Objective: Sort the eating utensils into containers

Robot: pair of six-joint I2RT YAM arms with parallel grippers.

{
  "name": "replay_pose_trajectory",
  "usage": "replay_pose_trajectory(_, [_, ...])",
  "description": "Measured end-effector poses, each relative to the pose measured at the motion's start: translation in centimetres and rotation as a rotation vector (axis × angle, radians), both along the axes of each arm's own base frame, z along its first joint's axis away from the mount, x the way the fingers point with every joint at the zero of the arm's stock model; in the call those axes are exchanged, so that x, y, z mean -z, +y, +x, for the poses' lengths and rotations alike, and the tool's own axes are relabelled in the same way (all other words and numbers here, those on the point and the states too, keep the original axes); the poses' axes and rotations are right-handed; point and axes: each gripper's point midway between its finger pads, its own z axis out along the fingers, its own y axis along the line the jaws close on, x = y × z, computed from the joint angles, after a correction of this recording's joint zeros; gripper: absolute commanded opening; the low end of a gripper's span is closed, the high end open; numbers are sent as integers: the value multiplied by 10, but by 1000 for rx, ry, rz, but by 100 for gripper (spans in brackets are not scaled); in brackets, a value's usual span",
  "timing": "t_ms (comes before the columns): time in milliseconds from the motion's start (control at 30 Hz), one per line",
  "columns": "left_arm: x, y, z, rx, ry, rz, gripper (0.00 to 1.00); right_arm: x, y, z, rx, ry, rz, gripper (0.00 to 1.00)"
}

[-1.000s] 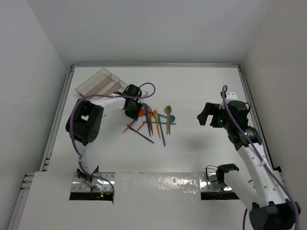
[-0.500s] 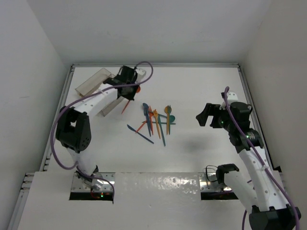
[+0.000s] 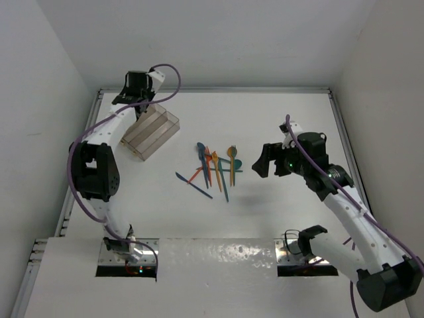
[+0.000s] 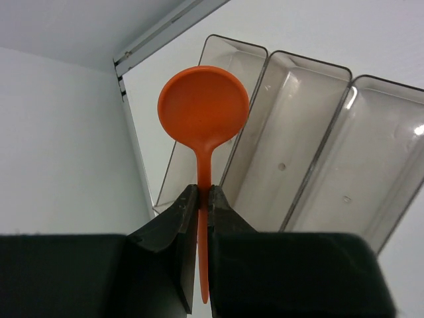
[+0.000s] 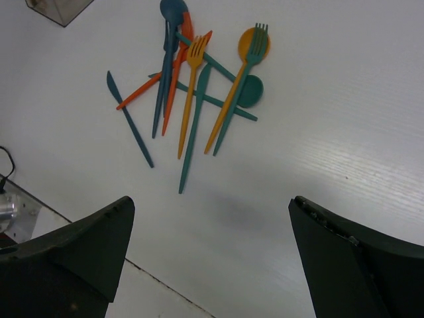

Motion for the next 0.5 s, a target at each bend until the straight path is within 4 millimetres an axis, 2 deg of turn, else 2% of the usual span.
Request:
replay_pose_trajectory(133, [21,13,21,33,6,76,0,-1,7,0,-28,9,6,99])
replay_pose_trajectory(300, [47,45,40,37,41,144,0,9,7,-3,-37,55,-6,99])
replay_pose_trajectory(433, [58,66,55,27,41,135,0,13,6,-4,-39,69,-15,99])
replay_pose_trajectory(500, [63,73,61,22,35,125,3,14,6,-4,-38,71,-20,99])
